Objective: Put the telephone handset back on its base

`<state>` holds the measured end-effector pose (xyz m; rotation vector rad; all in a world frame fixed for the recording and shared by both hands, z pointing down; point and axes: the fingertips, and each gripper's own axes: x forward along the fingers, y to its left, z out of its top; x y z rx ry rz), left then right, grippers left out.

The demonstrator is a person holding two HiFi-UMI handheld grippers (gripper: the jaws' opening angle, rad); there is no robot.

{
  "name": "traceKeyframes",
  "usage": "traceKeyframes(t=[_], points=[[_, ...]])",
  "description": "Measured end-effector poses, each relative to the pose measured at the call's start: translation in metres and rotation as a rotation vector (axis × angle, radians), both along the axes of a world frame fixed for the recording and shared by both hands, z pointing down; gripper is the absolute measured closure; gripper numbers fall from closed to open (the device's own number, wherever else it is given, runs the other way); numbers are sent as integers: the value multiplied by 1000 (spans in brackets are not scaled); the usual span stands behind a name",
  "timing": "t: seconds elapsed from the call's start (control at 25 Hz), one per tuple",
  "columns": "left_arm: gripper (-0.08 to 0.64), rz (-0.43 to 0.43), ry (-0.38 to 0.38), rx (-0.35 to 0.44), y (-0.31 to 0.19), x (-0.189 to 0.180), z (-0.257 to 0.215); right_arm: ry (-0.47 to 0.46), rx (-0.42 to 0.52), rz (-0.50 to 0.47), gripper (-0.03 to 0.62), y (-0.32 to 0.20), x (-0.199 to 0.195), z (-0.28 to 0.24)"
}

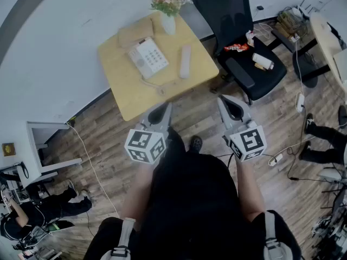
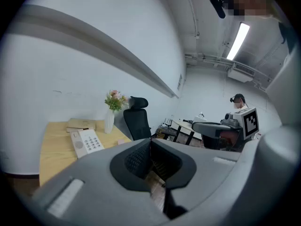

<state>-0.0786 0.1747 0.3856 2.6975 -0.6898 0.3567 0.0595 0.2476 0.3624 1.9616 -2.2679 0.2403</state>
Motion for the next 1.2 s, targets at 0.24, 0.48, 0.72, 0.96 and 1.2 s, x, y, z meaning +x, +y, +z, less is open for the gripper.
traceKeyframes(t=[0.24, 0.48, 0.72, 0.96, 1.2], points=[[549, -3, 1, 2, 5, 0, 3, 12, 8, -2, 589, 9, 1, 0], [548, -9, -2, 0, 11, -2, 5, -45, 43, -5, 589, 19, -2, -6], [548, -4, -25, -16, 10, -9, 12, -140, 63, 34, 589, 17, 5, -5], [548, 18, -39, -40, -1, -5, 24, -145, 42, 85, 589, 7, 13, 7], [548, 47, -20, -46, -36, 20, 25, -124, 23, 98, 589, -25, 26, 6]])
